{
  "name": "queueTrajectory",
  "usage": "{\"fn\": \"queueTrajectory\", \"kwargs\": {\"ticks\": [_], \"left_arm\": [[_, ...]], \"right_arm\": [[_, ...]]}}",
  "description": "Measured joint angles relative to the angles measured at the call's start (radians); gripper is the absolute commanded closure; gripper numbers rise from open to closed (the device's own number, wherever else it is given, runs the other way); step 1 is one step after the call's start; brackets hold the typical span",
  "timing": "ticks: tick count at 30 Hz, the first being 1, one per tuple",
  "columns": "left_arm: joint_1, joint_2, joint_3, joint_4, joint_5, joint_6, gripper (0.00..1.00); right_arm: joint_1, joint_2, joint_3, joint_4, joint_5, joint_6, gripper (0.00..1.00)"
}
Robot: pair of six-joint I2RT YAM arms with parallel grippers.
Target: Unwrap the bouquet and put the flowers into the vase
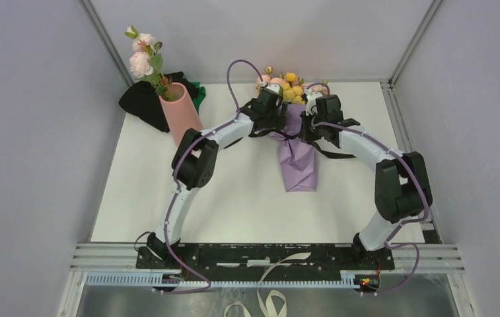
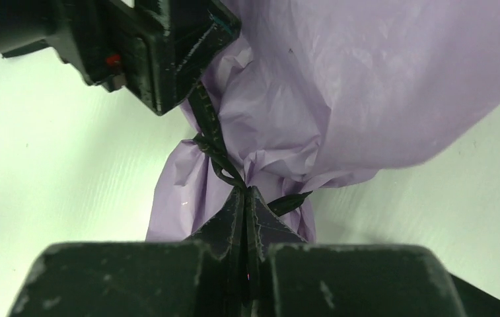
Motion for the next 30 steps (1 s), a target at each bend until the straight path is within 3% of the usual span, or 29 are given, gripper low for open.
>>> {"fn": "queueTrajectory", "kwargs": {"ticks": [18, 22, 23, 26, 30], "left_arm": [[0.0, 0.063, 0.053, -0.034, 0.0, -0.044, 0.05], [0.0, 0.07, 0.061, -0.034, 0.0, -0.048, 0.05], [0.0, 0.072, 0.062, -0.033, 0.0, -0.049, 0.05], [0.0, 0.077, 0.062, -0.043, -0.001, -0.05, 0.05], [0.0, 0.078, 0.062, -0.048, -0.001, -0.051, 0.05]], "right_arm": [[0.0, -0.109, -0.035, -0.012, 0.002, -0.006, 0.99], [0.0, -0.159, -0.048, -0.023, 0.002, -0.013, 0.68], [0.0, -0.168, -0.05, -0.024, 0.001, -0.018, 0.64], [0.0, -0.18, -0.051, -0.023, 0.0, -0.027, 0.62], [0.0, -0.177, -0.069, -0.018, 0.003, -0.032, 0.71]]}}
